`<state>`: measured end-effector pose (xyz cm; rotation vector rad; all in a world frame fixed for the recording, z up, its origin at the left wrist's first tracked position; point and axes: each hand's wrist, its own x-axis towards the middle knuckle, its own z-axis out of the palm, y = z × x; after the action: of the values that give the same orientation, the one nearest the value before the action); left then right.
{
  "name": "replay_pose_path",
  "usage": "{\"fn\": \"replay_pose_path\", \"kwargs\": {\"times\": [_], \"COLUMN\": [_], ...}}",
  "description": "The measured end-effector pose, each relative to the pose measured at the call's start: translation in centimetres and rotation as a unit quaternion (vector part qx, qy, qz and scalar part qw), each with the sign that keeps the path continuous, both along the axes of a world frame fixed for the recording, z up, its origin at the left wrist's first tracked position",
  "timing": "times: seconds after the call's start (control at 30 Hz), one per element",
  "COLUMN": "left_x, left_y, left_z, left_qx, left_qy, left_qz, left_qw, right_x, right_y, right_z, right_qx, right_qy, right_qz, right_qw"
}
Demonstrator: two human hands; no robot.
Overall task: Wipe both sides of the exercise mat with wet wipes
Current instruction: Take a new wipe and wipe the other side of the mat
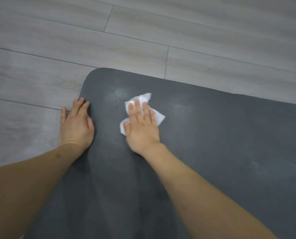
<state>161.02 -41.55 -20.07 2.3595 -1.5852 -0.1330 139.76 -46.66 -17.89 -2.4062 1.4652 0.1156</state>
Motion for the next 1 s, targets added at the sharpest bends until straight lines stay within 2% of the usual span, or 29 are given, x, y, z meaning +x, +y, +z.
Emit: {"fn": "replay_pose_path", "kwargs": {"times": [0.07, 0.13, 0.3, 0.4, 0.57, 0.7, 0.8, 1.0], "left_x": [0.1, 0.0, -0.7, -1.2, -0.8, 0.7, 2.4, 6.8], "left_y": [0.0, 0.5, 1.2, 1.0, 1.7, 2.1, 3.8, 9.8], "left_z": [0.0, 0.0, 0.7, 1.3, 1.1, 1.6, 2.0, 2.7], "left_qx": [-0.016, -0.027, -0.049, -0.03, -0.007, 0.029, 0.065, 0.103], "left_qy": [0.003, 0.004, -0.05, -0.06, -0.051, -0.009, -0.014, -0.005], "left_qz": [-0.008, -0.015, -0.006, 0.003, -0.026, -0.081, -0.119, -0.013], "left_qw": [1.0, 1.0, 0.998, 0.998, 0.998, 0.996, 0.991, 0.995], "right_x": [0.8, -2.7, -16.9, -19.5, -16.8, -11.3, -4.6, 10.3], "right_y": [0.0, -0.1, 0.7, 1.6, 1.8, 1.5, 0.7, -0.6], "right_z": [0.0, -0.3, -0.5, -0.7, -1.2, -0.9, -0.8, -1.2], "right_qx": [0.002, 0.0, -0.014, -0.003, -0.007, -0.005, -0.002, 0.008], "right_qy": [-0.018, -0.009, 0.023, 0.045, 0.05, 0.047, 0.039, 0.03], "right_qz": [0.027, 0.053, -0.073, -0.112, -0.146, -0.099, -0.053, 0.021], "right_qw": [0.999, 0.999, 0.997, 0.993, 0.988, 0.994, 0.998, 0.999]}}
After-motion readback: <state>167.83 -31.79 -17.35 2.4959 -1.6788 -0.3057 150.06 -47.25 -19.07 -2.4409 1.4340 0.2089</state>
